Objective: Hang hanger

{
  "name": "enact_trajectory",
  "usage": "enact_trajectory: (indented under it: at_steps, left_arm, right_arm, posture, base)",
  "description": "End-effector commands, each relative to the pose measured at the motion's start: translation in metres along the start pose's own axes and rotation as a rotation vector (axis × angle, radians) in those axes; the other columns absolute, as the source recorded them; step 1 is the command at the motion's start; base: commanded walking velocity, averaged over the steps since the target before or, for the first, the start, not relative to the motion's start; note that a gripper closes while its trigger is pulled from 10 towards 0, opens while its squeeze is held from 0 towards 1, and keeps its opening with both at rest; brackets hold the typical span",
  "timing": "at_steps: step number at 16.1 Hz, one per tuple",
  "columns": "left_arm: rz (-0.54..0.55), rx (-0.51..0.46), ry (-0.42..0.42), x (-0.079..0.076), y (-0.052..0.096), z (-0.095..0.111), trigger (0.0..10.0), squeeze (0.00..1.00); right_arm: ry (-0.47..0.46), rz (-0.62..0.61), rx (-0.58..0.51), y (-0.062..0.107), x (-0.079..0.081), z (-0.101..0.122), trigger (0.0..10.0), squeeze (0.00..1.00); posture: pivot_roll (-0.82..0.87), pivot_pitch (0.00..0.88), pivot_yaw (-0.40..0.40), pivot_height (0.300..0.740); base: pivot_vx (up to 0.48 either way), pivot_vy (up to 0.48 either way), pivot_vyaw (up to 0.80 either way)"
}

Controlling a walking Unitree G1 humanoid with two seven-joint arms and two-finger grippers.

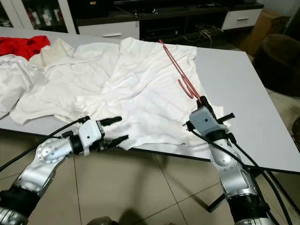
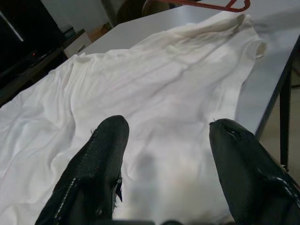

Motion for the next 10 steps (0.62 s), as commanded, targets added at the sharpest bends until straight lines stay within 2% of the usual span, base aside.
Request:
enact_trajectory:
  at_steps: [1,5,7,10]
  left_arm:
    - [0.005,0.008,-0.013,0.002,0.000,-0.001,10.0,0.00]
    - [-0.031,0.025,0.023,0.001,-0.009,-0.008,10.0,0.00]
    - [-0.062,0.036,0.055,-0.005,-0.014,-0.014,10.0,0.00]
    - [-0.054,0.038,0.070,-0.006,-0.017,-0.019,10.0,0.00]
  right_arm:
    - [-0.003,-0.003,-0.005,0.002,-0.001,0.002,10.0,0.00]
    - [-0.009,-0.001,-0.006,0.002,0.000,0.004,10.0,0.00]
    - [-0.014,-0.002,-0.008,0.001,0.000,0.005,10.0,0.00]
    - [-0.031,-0.006,-0.007,0.002,0.002,0.007,10.0,0.00]
  posture:
    - [0.16,0.038,0.010,0.740]
    - [0.16,0.045,0.009,0.740]
    - [0.15,0.045,0.013,0.740]
    - [0.15,0.044,0.018,0.740]
  base:
    - [0.000,0.000,0.00]
    - [0.000,0.000,0.00]
    - [0.000,0.000,0.00]
    - [0.000,0.000,0.00]
Point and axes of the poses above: a point about 5 cm out from each wrist's last joint towards the gripper, its own y axis pointing back from the gripper into the wrist, its own z axis along the axis of the wrist's last joint, x = y × z, the point moved 3 cm from there along -y, pointing out of the wrist towards the gripper, and after that the axes turned 13 degrees about y, right-handed, at the moved point
